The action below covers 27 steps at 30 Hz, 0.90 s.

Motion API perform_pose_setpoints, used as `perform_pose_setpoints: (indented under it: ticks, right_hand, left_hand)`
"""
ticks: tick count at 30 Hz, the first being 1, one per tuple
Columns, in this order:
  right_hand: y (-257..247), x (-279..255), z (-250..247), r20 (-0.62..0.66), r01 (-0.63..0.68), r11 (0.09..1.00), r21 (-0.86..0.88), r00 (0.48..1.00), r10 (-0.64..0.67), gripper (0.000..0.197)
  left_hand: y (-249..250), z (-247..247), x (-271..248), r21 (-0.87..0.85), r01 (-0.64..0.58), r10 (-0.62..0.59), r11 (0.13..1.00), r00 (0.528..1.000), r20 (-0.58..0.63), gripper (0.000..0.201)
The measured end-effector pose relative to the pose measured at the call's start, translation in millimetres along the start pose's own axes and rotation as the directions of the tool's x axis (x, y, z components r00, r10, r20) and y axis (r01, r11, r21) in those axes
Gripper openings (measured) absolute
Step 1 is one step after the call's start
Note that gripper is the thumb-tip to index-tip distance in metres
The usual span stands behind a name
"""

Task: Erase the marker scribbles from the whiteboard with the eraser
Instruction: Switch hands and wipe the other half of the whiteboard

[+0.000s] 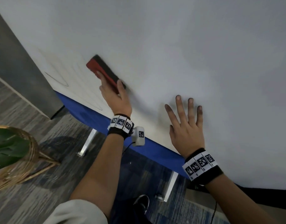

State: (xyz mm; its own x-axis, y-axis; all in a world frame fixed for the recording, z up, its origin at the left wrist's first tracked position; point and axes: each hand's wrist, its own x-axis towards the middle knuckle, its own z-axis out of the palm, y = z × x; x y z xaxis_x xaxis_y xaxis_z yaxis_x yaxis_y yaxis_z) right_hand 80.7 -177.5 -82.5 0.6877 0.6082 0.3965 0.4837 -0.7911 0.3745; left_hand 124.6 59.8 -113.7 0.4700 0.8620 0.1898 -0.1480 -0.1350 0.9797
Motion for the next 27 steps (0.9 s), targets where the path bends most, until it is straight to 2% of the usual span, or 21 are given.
perform_pose_setpoints:
  ticks: [2, 4, 5, 7, 8, 9, 11, 12, 13, 14, 16, 17, 19, 20, 21, 22, 23, 24, 25, 26, 27]
  right_hand:
    - [-1, 1, 2, -0.006, -0.002, 1.000, -0.008, 1.000, 0.002, 0.089]
    - [-1, 1, 3, -0.010, 0.005, 1.000, -0.027, 1.000, -0.005, 0.090]
    - [0, 1, 4, -0.014, 0.011, 0.999, -0.033, 1.000, -0.012, 0.090]
    - [1, 0, 4, -0.010, 0.019, 0.999, -0.041, 1.000, -0.019, 0.088]
    - [1, -1, 2, -0.006, 0.016, 0.999, -0.044, 1.000, -0.016, 0.086]
    - [0, -1, -1, -0.006, 0.008, 0.999, -0.040, 1.000, -0.008, 0.083]
    - [-3, 6, -12, -0.043, -0.002, 1.000, -0.003, 0.999, 0.002, 0.073]
    - [-4, 16, -21, -0.077, 0.009, 1.000, 0.023, 0.997, -0.008, 0.068]
    - [-6, 30, -31, -0.115, 0.033, 0.998, 0.050, 0.993, -0.027, 0.064]
    - [-6, 49, -42, -0.156, 0.059, 0.996, 0.073, 0.987, -0.047, 0.062]
    - [-7, 93, -66, -0.237, 0.088, 0.992, 0.096, 0.969, -0.063, 0.062]
    - [-9, 115, -77, -0.264, 0.087, 0.992, 0.091, 0.963, -0.060, 0.065]
    - [-19, 150, -94, -0.274, 0.076, 0.996, 0.048, 0.960, -0.061, 0.072]
    - [-27, 160, -98, -0.264, 0.073, 0.997, 0.025, 0.962, -0.064, 0.074]
    - [-35, 168, -99, -0.249, 0.074, 0.997, 0.007, 0.966, -0.070, 0.075]
    - [-44, 171, -96, -0.230, 0.082, 0.997, -0.005, 0.970, -0.081, 0.077]
    - [-51, 171, -90, -0.205, 0.092, 0.996, -0.012, 0.974, -0.093, 0.079]
    - [-57, 169, -82, -0.180, 0.104, 0.994, -0.021, 0.978, -0.106, 0.080]
    - [-62, 165, -73, -0.157, 0.114, 0.993, -0.033, 0.981, -0.118, 0.081]
    - [-64, 161, -64, -0.141, 0.122, 0.992, -0.046, 0.982, -0.127, 0.081]
    - [-65, 156, -56, -0.130, 0.127, 0.990, -0.059, 0.983, -0.133, 0.081]
  left_hand:
    - [-28, 2, -11, -0.017, 0.099, -0.099, 0.995, 0.995, -0.009, 0.063]
    - [-72, -2, -32, -0.009, 0.291, -0.291, 0.957, 0.957, -0.020, 0.064]
    - [-92, -4, -45, -0.008, 0.406, -0.406, 0.914, 0.914, -0.005, 0.065]
    - [-115, -9, -62, 0.008, 0.633, -0.633, 0.774, 0.774, 0.036, 0.066]
    - [-122, -8, -64, 0.023, 0.694, -0.694, 0.720, 0.719, 0.034, 0.067]
    - [-123, -7, -61, 0.036, 0.723, -0.724, 0.690, 0.690, 0.014, 0.067]
    - [-110, -3, -46, 0.063, 0.735, -0.733, 0.675, 0.678, -0.053, 0.067]
    - [-98, -3, -37, 0.076, 0.734, -0.730, 0.675, 0.680, -0.070, 0.066]
    - [-86, -2, -29, 0.107, 0.705, -0.700, 0.701, 0.709, -0.082, 0.065]
    - [-71, -3, -20, 0.138, 0.634, -0.627, 0.761, 0.773, -0.093, 0.065]
    - [-37, -10, -3, 0.154, 0.396, -0.384, 0.905, 0.917, -0.107, 0.064]
    - [-22, -13, 6, 0.141, 0.266, -0.253, 0.953, 0.962, -0.106, 0.064]
    - [-8, -17, 23, 0.172, 0.066, -0.053, 0.983, 0.995, -0.081, 0.064]
    - [-9, -18, 29, 0.201, 0.019, -0.007, 0.979, 0.998, -0.060, 0.065]
    - [-15, -19, 32, 0.226, 0.023, -0.012, 0.974, 0.999, -0.053, 0.065]
    - [-31, -20, 32, 0.252, 0.086, -0.074, 0.964, 0.996, -0.055, 0.066]
    - [-45, -22, 27, 0.260, 0.190, -0.178, 0.947, 0.982, -0.070, 0.066]
    - [-58, -26, 19, 0.241, 0.352, -0.341, 0.905, 0.936, -0.086, 0.067]
    - [-72, -28, 10, 0.242, 0.504, -0.502, 0.829, 0.862, -0.077, 0.068]
    - [-86, -32, 4, 0.248, 0.630, -0.637, 0.736, 0.768, -0.063, 0.069]
    - [-98, -33, 1, 0.238, 0.701, -0.712, 0.672, 0.700, -0.053, 0.068]
